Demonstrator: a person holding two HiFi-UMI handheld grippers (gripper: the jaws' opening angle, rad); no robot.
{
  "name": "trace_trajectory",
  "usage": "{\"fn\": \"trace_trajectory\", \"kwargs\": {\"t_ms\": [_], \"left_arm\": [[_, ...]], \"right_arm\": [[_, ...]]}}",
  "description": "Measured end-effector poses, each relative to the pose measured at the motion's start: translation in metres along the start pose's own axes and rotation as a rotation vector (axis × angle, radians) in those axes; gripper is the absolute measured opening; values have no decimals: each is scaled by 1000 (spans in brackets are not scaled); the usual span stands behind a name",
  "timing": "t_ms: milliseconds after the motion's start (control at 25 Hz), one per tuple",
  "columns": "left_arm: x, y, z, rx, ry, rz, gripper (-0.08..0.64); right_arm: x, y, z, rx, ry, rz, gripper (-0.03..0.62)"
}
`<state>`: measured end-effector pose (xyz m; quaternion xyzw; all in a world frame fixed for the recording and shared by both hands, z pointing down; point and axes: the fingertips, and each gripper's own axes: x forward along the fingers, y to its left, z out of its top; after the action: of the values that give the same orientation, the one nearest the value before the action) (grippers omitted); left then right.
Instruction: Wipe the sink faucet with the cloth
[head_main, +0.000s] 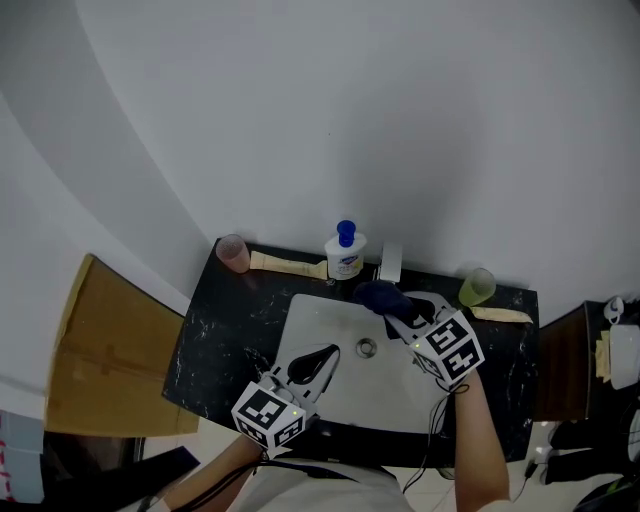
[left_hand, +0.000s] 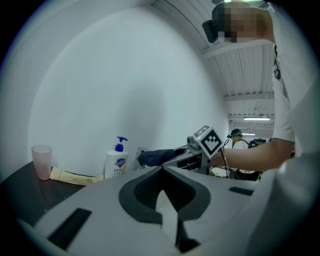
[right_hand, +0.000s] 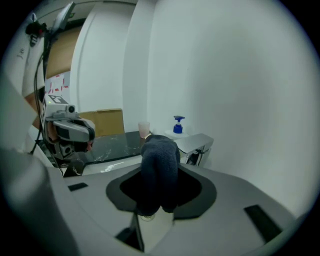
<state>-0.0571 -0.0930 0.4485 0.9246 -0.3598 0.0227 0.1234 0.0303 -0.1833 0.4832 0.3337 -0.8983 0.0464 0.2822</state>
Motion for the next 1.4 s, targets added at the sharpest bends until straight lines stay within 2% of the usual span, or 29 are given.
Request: {"fn": "trace_trajectory", "kwargs": {"t_ms": [120, 240, 440, 560, 720, 800, 880, 960, 1120, 1200, 1320, 1400], "left_arm": [[3, 2, 2, -1, -2, -3, 2], [7, 5, 2, -3, 3, -3, 2], [6, 7, 2, -5, 1, 7, 2], [4, 10, 1, -2, 2, 19, 2], [0, 10, 1, -1, -1, 29, 2], [0, 11, 1, -5, -2, 32, 2], [0, 10, 1, -7, -1, 31, 2], [0, 8, 2, -8, -3, 27, 2], [0, 5, 6, -10, -15, 18, 2], [2, 3, 6, -8, -14, 14, 2], [3, 1, 5, -6, -13, 12, 2], [2, 2, 5, -8, -14, 15, 2]], "right_arm": [[-13, 2, 20, -1, -72, 20, 135], [-18, -17, 38, -8, -106, -22, 135], [0, -39, 46, -77, -24, -11, 135], [16, -64, 49, -62, 8, -9, 135], [36, -114, 56, -54, 36, -90, 135], [40, -125, 58, -53, 41, -111, 135], [38, -124, 58, -64, 35, -121, 135], [32, -110, 57, -92, 23, -92, 135], [15, -53, 52, -144, 6, 83, 135], [8, -34, 49, -170, 13, 132, 135], [10, -35, 50, -175, 15, 131, 135], [18, -53, 53, -144, 5, 87, 135]]}}
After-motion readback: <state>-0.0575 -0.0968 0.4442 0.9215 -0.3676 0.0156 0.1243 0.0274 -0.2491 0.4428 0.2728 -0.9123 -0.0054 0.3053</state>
